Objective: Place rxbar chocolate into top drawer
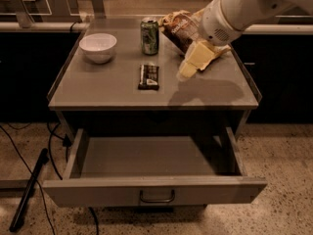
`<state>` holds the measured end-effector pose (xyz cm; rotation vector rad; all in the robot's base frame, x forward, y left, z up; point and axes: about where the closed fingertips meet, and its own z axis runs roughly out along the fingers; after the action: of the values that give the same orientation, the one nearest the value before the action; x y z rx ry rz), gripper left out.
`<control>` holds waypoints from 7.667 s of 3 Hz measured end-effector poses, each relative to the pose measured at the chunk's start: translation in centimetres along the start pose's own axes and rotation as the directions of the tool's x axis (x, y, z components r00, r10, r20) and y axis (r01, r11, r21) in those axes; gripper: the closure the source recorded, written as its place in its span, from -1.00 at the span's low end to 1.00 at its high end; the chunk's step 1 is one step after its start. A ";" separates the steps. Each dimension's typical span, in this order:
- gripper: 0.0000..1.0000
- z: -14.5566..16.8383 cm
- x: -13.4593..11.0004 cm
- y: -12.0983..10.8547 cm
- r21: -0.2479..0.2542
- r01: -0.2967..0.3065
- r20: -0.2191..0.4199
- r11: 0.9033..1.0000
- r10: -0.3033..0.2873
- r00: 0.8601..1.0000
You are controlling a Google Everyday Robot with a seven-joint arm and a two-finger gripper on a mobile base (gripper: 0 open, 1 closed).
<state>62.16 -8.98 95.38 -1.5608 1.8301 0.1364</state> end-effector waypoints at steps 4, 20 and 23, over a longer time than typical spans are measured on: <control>-1.00 8.1 -0.9 -1.8 -0.096 0.001 -0.007 0.995 -0.002 1.000; 1.00 8.2 -1.3 6.9 -0.219 -0.197 0.029 0.956 0.208 0.978; 1.00 1.6 0.3 14.0 -0.226 -0.267 0.014 0.937 0.277 0.961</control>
Offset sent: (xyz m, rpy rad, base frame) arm 0.0248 0.0280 -0.0115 -0.0246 0.0079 0.0518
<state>50.30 -4.72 89.05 -1.4269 2.0435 0.5177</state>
